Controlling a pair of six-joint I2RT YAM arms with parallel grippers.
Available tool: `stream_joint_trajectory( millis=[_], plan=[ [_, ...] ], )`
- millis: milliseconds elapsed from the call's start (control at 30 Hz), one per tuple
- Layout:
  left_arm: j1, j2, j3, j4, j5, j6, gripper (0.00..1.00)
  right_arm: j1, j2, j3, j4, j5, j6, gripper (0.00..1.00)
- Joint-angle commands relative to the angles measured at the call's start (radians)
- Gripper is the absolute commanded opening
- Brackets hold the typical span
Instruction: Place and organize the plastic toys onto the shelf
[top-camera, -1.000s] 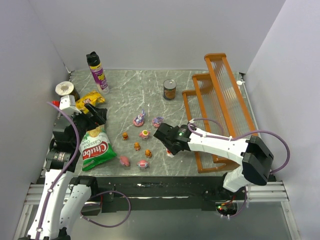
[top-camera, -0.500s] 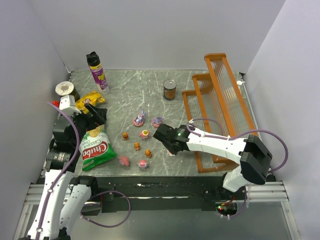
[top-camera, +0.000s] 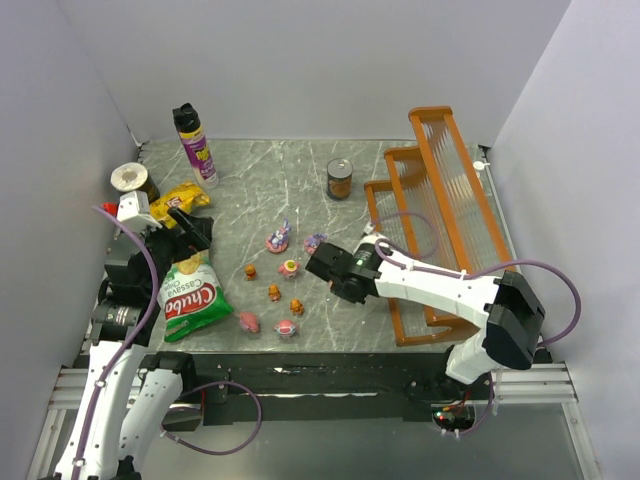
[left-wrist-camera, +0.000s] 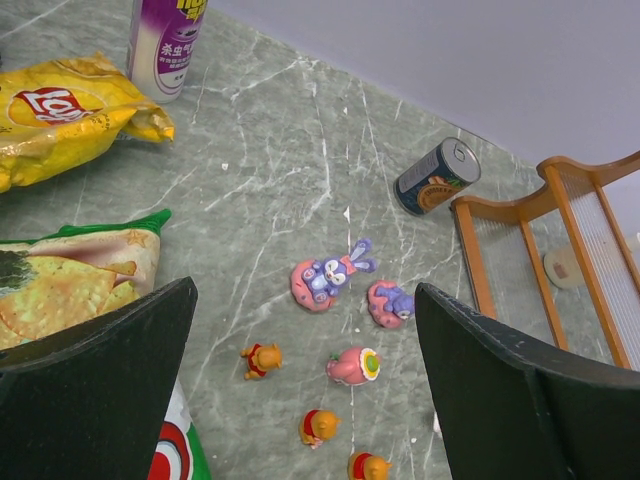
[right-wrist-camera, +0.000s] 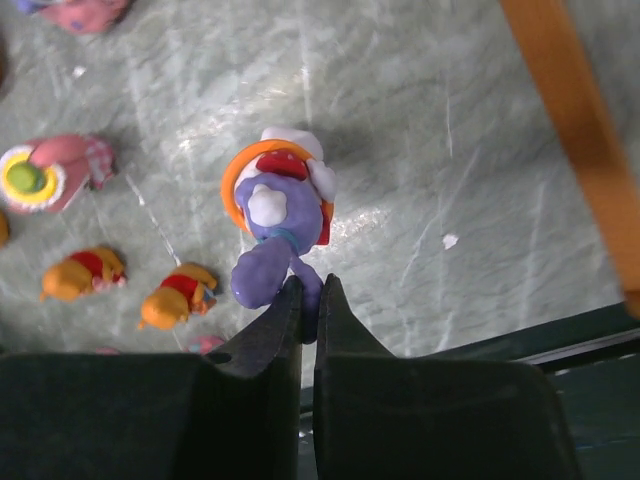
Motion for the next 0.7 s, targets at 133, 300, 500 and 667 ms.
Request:
stream_joint_trajectory(
  millis=[133,300,500,667],
  plan=[
    [0.005,-0.010,-0.001,0.018,-0.017,-0.015,0.96,0.002,-0.042,0.144,-0.064,0.040,-0.616,0.00],
    [0.004,-0.010,-0.006,0.020,-0.012,-0.015,0.96,-0.004,-0.089,0.178,-0.231,0.098,-0.726,0.00],
    [0.001,-0.007,-0.005,0.023,-0.008,-0.017,0.96,-0.092,-0.203,0.078,-0.223,0.037,-0.880,0.00],
    [0.001,-0.001,-0.001,0.020,0.000,-0.017,0.96,-0.181,-0.275,-0.009,-0.250,0.043,-0.899,0.00]
  ],
)
